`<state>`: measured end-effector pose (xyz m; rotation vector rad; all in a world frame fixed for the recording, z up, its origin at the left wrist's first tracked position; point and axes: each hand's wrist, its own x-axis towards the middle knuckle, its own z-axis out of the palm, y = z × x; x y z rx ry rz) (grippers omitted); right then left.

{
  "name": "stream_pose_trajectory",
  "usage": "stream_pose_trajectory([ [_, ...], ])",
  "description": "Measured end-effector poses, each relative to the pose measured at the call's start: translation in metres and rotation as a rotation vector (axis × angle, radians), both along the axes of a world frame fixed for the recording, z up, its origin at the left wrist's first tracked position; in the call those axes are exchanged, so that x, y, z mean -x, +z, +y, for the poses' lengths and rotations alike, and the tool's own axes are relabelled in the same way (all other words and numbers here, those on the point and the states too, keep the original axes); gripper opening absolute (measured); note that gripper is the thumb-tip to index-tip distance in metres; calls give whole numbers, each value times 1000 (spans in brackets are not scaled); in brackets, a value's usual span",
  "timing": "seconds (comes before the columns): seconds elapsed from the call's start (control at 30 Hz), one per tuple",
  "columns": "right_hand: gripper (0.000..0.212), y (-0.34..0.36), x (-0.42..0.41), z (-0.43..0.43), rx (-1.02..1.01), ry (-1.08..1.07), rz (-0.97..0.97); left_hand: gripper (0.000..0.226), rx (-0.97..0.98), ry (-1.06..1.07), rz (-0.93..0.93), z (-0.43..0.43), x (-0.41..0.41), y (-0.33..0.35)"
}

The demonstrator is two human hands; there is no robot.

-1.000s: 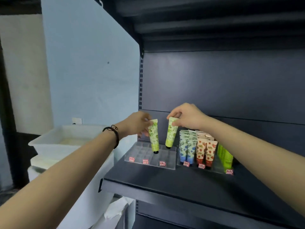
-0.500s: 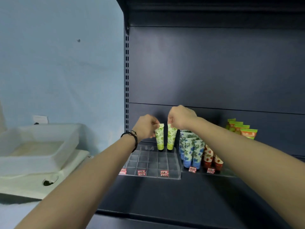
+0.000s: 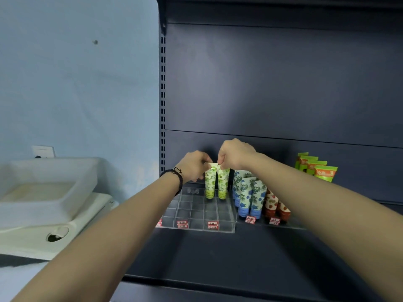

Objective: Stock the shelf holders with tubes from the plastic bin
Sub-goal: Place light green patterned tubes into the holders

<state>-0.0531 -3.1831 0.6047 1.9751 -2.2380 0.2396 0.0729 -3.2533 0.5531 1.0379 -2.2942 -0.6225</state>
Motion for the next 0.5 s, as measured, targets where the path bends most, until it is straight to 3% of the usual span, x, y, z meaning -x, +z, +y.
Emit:
stream_pose_trajectory([
  [0.33, 16, 0, 4, 6, 18, -20, -5, 24, 16, 15, -4, 4, -2, -3],
  [0.5, 24, 2, 8, 14, 56, 20, -34, 37, 101, 57, -20, 10, -2, -3],
])
